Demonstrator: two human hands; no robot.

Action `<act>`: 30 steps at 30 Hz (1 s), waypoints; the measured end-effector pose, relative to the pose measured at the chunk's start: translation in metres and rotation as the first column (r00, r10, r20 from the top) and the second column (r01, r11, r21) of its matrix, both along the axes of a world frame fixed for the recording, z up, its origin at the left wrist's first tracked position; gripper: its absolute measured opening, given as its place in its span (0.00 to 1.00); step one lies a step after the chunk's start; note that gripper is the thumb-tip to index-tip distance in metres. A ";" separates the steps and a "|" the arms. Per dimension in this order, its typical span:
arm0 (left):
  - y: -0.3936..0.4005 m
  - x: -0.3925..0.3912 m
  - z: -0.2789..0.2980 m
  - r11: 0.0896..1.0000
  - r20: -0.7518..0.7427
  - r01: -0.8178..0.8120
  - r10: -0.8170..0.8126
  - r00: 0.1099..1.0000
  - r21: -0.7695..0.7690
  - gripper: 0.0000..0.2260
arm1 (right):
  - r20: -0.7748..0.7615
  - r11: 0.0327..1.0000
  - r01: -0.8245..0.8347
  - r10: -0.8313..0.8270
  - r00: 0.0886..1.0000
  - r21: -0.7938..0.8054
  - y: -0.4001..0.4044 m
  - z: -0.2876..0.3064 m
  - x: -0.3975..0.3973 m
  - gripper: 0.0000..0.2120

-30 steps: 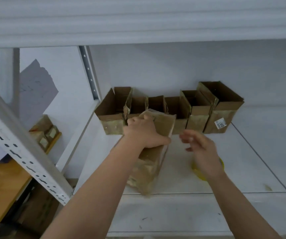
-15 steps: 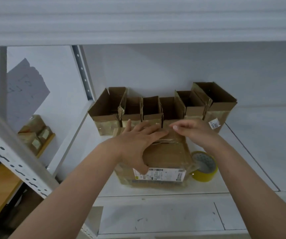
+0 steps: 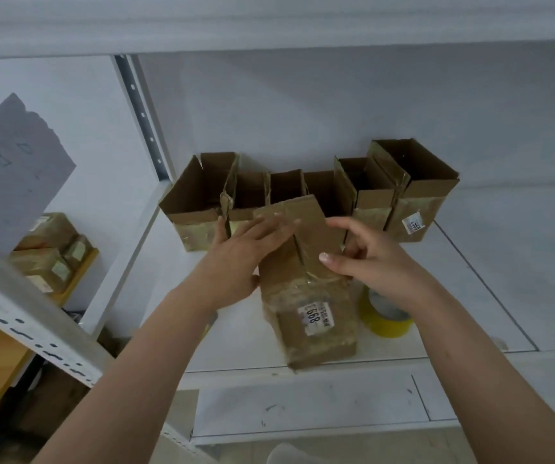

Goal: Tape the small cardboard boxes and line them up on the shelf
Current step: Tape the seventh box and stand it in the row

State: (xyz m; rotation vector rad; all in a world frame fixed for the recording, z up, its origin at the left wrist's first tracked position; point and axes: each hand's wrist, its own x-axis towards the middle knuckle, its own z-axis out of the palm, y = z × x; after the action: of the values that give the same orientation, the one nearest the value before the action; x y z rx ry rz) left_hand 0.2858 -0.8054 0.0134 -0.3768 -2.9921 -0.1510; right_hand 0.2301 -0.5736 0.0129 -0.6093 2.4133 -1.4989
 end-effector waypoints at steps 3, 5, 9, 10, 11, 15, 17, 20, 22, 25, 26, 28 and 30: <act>-0.008 0.003 -0.003 0.983 0.020 -0.009 0.005 1.000 0.183 0.39 | 0.011 0.998 0.000 0.001 1.000 -0.063 -0.009 -0.011 0.007 0.18; -0.011 0.004 -0.006 0.964 0.055 0.012 -0.027 0.998 0.266 0.34 | 0.000 0.998 -0.005 0.005 1.000 -0.066 -0.013 -0.018 0.010 0.16; -0.013 0.009 -0.011 0.905 0.119 0.025 -0.083 0.989 0.424 0.30 | 0.020 0.995 -0.044 0.046 0.999 -0.094 -0.016 -0.028 0.014 0.17; -0.014 0.011 -0.011 0.896 0.106 0.022 -0.077 0.991 0.443 0.29 | 0.011 0.996 -0.044 0.045 0.999 -0.077 -0.016 -0.029 0.015 0.18; -0.015 0.014 -0.011 0.883 0.071 0.019 -0.059 0.996 0.469 0.28 | -0.013 0.998 -0.036 0.036 0.999 -0.045 -0.016 -0.030 0.017 0.19; -0.016 0.032 -0.013 0.702 -0.074 0.010 0.062 0.995 0.712 0.19 | -0.255 0.989 0.110 -0.083 0.963 0.093 -0.017 -0.033 0.025 0.22; -0.011 0.041 -0.013 0.570 0.017 -0.021 0.012 1.000 0.821 0.15 | -0.376 0.986 0.132 -0.085 0.923 0.100 -0.019 -0.032 0.030 0.22; -0.005 0.049 -0.015 0.629 0.073 -0.029 -0.044 0.996 0.777 0.23 | -0.410 0.982 0.104 -0.031 0.912 0.155 -0.025 -0.030 0.039 0.30; -0.003 0.051 -0.016 0.657 0.068 -0.023 -0.043 0.997 0.753 0.25 | -0.395 0.976 0.094 -0.010 0.919 0.195 -0.027 -0.028 0.043 0.36; -0.004 0.053 -0.019 0.659 0.042 -0.007 -0.038 0.998 0.753 0.26 | -0.424 0.959 0.082 0.043 0.905 0.273 -0.026 -0.026 0.047 0.41; -0.004 0.053 -0.021 0.661 0.025 0.002 -0.031 0.999 0.750 0.26 | -0.435 0.953 0.084 0.053 0.899 0.290 -0.026 -0.026 0.048 0.42; -0.003 0.053 -0.024 0.679 -0.019 0.024 -0.014 1.000 0.734 0.26 | -0.447 0.951 0.090 0.055 0.893 0.297 -0.027 -0.025 0.050 0.42; -0.002 0.052 -0.028 0.703 -0.063 0.039 0.008 0.998 0.710 0.25 | -0.448 0.952 0.097 0.046 0.893 0.291 -0.028 -0.024 0.053 0.43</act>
State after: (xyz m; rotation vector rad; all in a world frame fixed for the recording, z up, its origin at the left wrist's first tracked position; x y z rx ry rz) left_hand 0.3375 -0.8072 -0.0145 -0.2932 -2.5798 -1.2277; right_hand 0.2831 -0.6019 -0.0107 -0.9405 2.9296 -1.0326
